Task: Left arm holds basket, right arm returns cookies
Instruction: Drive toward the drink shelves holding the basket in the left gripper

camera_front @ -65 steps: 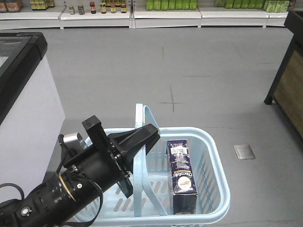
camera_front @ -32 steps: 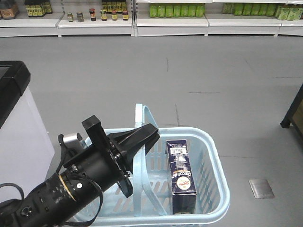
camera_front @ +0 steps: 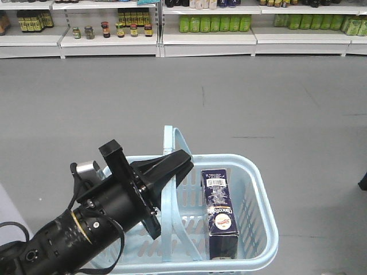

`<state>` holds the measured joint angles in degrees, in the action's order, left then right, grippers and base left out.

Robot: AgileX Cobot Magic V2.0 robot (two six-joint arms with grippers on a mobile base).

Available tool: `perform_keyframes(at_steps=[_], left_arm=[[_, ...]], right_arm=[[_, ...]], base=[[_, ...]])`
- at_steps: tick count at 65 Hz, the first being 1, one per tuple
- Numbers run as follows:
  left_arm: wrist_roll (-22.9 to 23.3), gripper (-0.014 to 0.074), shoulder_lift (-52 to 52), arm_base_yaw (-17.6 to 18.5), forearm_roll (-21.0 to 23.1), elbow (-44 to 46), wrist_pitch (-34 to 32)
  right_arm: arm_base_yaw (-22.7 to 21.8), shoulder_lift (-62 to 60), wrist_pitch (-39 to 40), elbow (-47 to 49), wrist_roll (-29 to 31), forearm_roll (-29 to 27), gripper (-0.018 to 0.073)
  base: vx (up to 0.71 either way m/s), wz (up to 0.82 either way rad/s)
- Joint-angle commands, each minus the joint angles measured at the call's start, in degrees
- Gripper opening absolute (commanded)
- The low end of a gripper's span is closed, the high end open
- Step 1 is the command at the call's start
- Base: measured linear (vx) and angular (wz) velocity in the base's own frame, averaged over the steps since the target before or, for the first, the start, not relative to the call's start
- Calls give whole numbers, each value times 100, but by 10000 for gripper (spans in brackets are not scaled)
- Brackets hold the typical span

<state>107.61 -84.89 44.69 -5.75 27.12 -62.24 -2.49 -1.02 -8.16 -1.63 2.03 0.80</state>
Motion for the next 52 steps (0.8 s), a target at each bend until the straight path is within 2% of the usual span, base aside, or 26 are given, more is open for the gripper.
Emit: perform_keyframes(at_steps=[1, 52], left_arm=[[2, -3, 236, 37, 84, 153, -1470], [2, -3, 236, 37, 84, 153, -1470]], right_arm=[[-24, -34, 434, -99, 33, 31, -6], [-24, -34, 434, -99, 33, 31, -6]], base=[[59, -3], [58, 1]])
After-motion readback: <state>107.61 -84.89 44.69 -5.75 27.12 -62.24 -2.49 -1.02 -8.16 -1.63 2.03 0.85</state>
